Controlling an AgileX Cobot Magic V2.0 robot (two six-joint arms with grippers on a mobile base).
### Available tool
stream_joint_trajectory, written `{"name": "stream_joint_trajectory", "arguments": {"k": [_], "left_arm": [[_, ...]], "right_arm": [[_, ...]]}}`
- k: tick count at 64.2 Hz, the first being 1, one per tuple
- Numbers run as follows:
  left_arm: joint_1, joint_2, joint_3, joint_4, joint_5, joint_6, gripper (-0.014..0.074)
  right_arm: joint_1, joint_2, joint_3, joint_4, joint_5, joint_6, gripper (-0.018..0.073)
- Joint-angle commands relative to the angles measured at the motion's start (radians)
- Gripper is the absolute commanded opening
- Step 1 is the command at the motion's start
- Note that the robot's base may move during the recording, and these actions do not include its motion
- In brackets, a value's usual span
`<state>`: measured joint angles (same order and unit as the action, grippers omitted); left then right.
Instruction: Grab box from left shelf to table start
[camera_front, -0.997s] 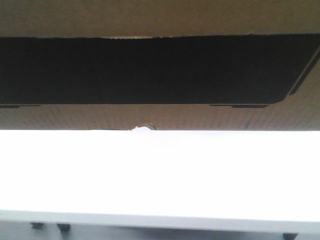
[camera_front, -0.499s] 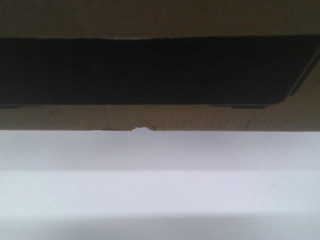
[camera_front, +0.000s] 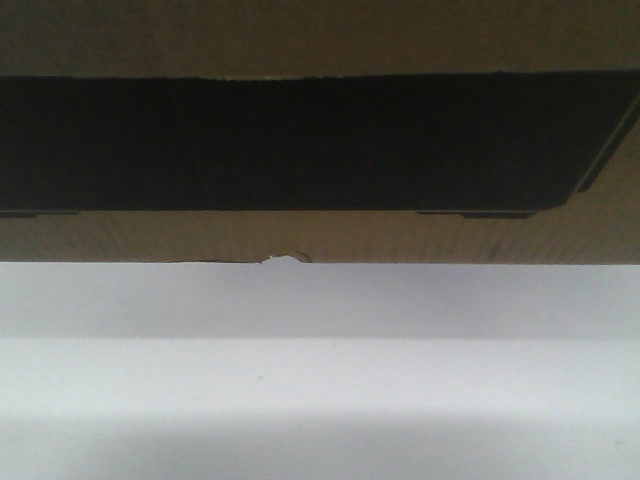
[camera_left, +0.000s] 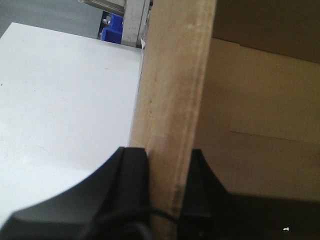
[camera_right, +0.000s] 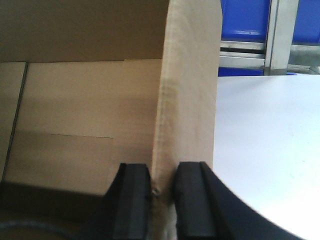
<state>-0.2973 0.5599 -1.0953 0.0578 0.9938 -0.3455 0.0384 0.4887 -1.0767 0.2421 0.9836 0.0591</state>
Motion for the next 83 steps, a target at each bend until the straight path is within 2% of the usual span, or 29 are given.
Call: {"name": "stream_joint_trajectory", "arguments": {"k": [1,83], "left_arm": [[-0.002,-0.008,-0.046,-0.011,-0.212,-0.046,-0.0102],[-0.002,-0.008,-0.046,-0.011,-0.212,-0.046,-0.0102]], "right_arm": [[-0.005,0.013,-0.025,-0.084,-0.114,-0.001,0.0055],[-0.005,0.013,-0.025,-0.083,-0.114,-0.001,0.0055]]}}
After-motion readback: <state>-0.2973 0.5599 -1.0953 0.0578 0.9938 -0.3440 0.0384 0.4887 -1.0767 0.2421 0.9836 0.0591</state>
